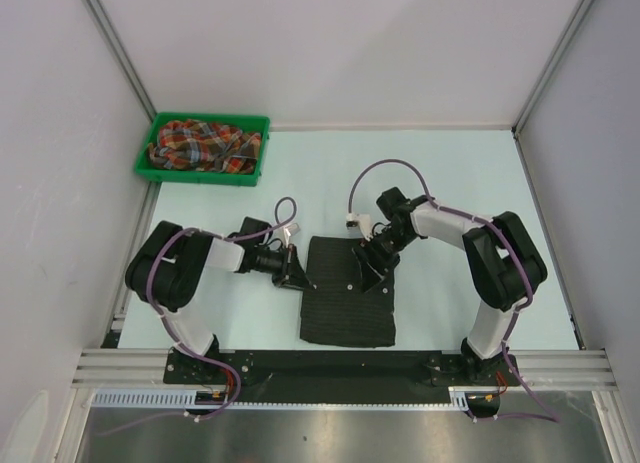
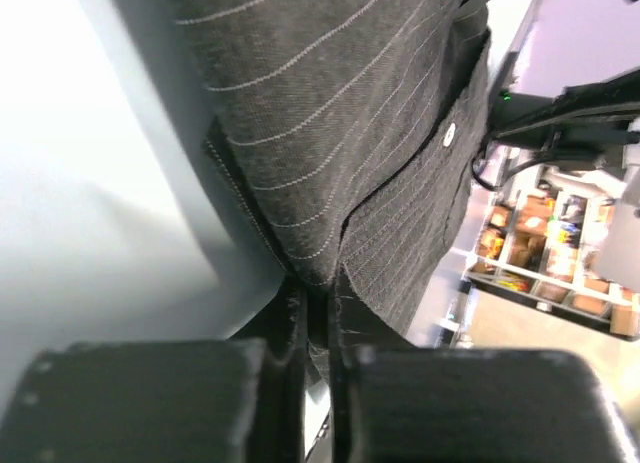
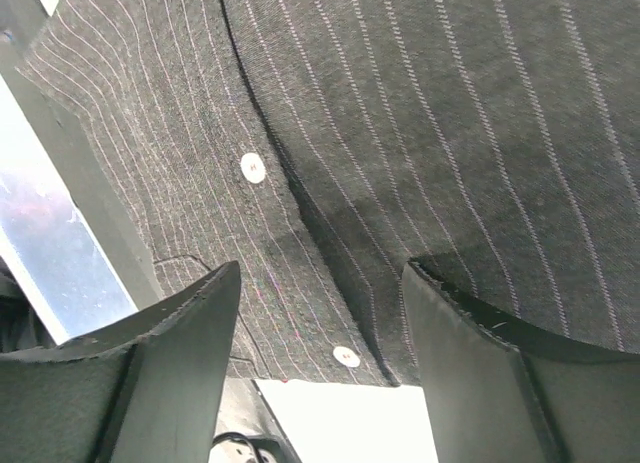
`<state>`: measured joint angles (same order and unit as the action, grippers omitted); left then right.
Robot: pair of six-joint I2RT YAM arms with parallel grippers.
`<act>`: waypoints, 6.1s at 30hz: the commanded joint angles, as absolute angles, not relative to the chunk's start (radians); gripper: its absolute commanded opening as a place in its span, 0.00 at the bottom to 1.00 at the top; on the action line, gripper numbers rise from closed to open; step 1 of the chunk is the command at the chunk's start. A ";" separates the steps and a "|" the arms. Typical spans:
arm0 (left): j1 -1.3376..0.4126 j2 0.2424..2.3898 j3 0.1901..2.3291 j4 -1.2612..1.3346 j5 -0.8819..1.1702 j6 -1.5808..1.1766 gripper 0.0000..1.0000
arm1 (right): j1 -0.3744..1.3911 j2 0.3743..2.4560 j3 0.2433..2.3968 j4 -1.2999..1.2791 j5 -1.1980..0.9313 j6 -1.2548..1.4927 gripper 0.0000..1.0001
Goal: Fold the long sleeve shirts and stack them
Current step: Fold the shirt, then neatly place the folded shirt to the corner
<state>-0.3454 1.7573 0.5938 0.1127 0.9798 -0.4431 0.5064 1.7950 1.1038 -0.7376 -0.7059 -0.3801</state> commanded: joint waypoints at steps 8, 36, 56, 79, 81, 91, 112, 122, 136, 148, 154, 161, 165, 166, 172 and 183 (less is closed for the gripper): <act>-0.350 1.644 0.937 -0.515 0.548 -0.002 0.00 | 0.258 1.668 1.066 -0.695 -0.781 -0.314 0.66; -0.716 1.950 1.638 -0.865 -0.484 0.528 0.00 | -0.077 1.476 0.701 -0.201 -1.135 0.299 0.68; -0.956 2.039 1.979 -1.026 0.184 0.184 0.56 | -0.190 1.507 0.585 -0.032 -1.082 0.618 0.93; -0.356 1.387 1.258 -0.680 0.509 0.107 0.73 | 0.204 1.693 0.511 0.489 -0.667 1.000 0.75; -0.328 1.371 1.238 -0.673 0.514 0.106 0.73 | 0.204 1.736 0.514 0.500 -0.667 0.993 0.58; -0.340 1.267 1.125 -0.660 0.624 0.328 0.66 | 0.118 1.842 0.834 -0.333 -0.810 0.368 0.00; -0.157 1.128 0.876 -0.531 0.660 0.137 0.67 | 0.550 2.358 1.815 -1.247 -0.293 -1.089 0.00; 0.046 1.262 0.850 -0.598 0.707 0.153 0.65 | 0.758 2.307 1.822 -1.051 -0.166 -1.494 0.00; -0.021 1.424 0.887 -0.535 0.867 0.156 0.61 | 0.586 1.976 1.774 -0.910 -0.357 -1.125 0.71; -0.302 1.535 0.969 -0.509 0.634 0.195 0.51 | 0.142 1.786 1.346 -0.951 -0.807 -0.435 0.57; -0.373 1.577 0.994 -0.491 0.600 0.170 0.54 | 0.083 1.707 1.122 -0.770 -0.867 -0.235 0.66; -0.423 1.582 0.991 -0.482 0.604 0.181 0.57 | 0.083 1.738 1.016 -0.703 -0.897 -0.164 0.67; -0.425 1.580 0.999 -0.483 0.588 0.181 0.56 | 0.084 1.752 0.997 -0.701 -0.905 -0.153 0.62; -0.426 1.580 0.999 -0.483 0.591 0.181 0.56 | 0.084 1.758 0.993 -0.696 -0.908 -0.150 0.61; -0.436 1.578 1.000 -0.482 0.577 0.190 0.50 | 0.087 1.766 0.989 -0.703 -0.954 -0.133 0.32; -0.445 1.647 1.000 -0.460 0.571 0.195 0.59 | 0.092 1.750 1.005 -0.694 -0.848 -0.135 0.28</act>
